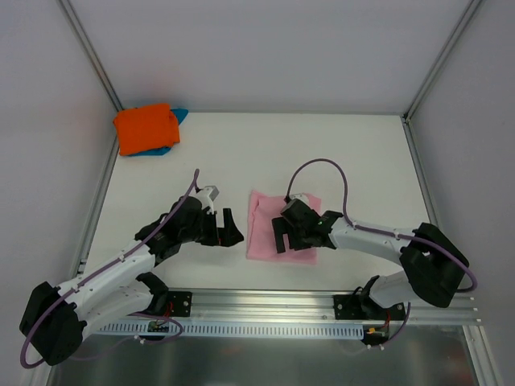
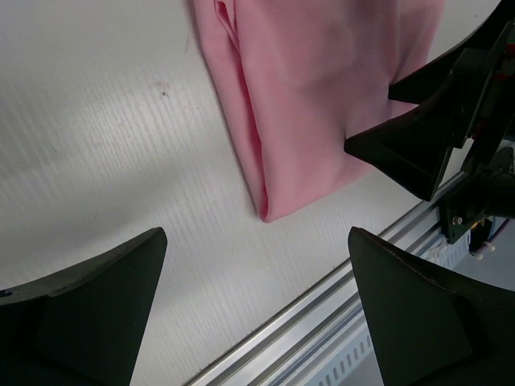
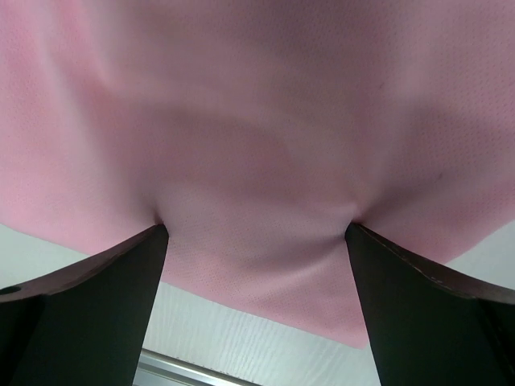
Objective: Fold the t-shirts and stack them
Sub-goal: Smooth out wrinkles on the folded tshirt
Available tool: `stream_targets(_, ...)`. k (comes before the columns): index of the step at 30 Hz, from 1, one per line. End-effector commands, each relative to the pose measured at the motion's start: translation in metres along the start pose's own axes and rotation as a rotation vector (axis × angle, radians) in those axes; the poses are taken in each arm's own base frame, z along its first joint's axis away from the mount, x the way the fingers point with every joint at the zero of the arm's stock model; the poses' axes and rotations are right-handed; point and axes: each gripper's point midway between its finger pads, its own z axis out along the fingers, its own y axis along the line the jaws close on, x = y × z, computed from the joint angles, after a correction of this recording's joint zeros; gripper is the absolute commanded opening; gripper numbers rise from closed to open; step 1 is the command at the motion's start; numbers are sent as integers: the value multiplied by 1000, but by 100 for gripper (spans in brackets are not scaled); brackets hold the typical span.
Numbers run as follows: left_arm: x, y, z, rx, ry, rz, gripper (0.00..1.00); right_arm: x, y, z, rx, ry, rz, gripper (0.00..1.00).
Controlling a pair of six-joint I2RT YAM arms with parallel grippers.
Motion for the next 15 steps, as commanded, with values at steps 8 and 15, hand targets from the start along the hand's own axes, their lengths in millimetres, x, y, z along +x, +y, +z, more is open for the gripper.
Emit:
stream_targets(8,-15,-10,-12,17,-38,28,98,4,-13,19,92,24,106,100)
stream_targets(15,-14,-8,-13,9,-35,27,99,11,-25,26,149,62,113,100)
